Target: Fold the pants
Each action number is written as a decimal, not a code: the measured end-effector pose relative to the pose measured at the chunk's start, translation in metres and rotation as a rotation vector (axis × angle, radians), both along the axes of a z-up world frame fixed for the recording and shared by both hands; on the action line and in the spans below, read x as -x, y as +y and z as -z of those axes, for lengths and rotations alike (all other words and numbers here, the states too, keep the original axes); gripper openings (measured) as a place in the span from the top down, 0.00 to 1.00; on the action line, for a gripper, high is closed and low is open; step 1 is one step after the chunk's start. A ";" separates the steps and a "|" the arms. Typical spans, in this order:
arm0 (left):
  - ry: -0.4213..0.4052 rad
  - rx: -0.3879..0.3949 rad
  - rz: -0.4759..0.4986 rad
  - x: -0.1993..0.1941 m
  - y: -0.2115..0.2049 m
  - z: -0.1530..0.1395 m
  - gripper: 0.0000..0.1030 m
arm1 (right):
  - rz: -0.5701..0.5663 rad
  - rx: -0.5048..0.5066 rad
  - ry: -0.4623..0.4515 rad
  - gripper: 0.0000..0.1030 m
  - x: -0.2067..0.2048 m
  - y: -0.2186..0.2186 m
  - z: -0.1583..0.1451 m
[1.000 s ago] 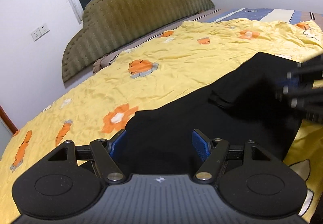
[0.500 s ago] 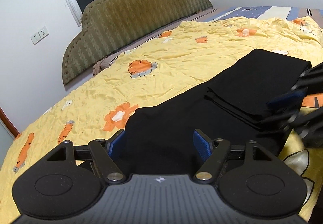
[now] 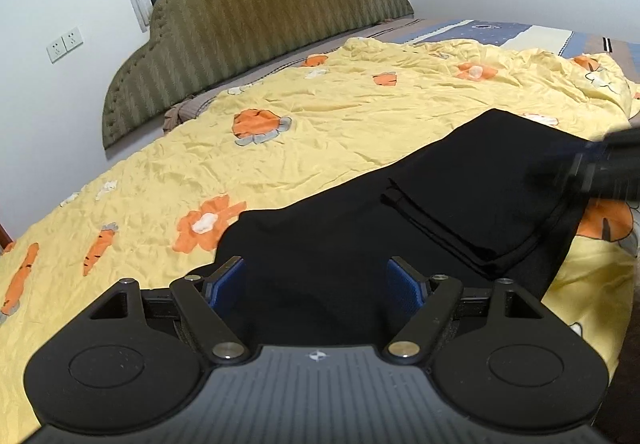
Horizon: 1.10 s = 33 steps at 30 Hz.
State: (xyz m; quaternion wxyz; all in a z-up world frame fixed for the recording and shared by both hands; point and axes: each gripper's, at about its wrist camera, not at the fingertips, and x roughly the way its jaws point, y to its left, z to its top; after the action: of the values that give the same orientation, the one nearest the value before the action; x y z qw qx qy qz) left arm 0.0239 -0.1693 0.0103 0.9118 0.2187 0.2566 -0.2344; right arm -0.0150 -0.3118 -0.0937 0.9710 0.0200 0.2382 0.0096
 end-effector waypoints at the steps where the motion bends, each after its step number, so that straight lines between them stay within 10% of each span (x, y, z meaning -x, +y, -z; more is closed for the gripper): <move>1: 0.008 0.004 0.005 -0.001 -0.002 0.000 0.25 | 0.057 -0.050 -0.038 0.74 0.006 -0.014 -0.004; 7: 0.031 0.029 0.034 -0.002 -0.017 -0.002 0.25 | 0.412 -0.406 -0.099 0.66 0.037 -0.124 0.004; 15: 0.012 0.033 0.080 -0.004 -0.045 -0.006 0.25 | 0.456 -0.925 -0.091 0.68 0.045 -0.174 0.062; 21: 0.081 0.052 0.083 -0.015 -0.063 0.001 0.25 | 0.393 -1.016 -0.072 0.58 0.019 -0.184 0.065; 29: 0.050 0.022 0.089 -0.010 -0.065 0.004 0.25 | 0.293 -0.893 0.015 0.58 -0.021 -0.188 0.052; 33: 0.042 0.019 0.083 -0.012 -0.064 0.004 0.25 | 0.276 -0.869 0.062 0.86 -0.030 -0.195 0.053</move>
State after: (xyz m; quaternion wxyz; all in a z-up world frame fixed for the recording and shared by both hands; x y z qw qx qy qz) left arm 0.0358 -0.2334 0.0064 0.8977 0.2152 0.2644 -0.2790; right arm 0.0150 -0.5066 -0.1469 0.8572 0.4572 0.2359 -0.0216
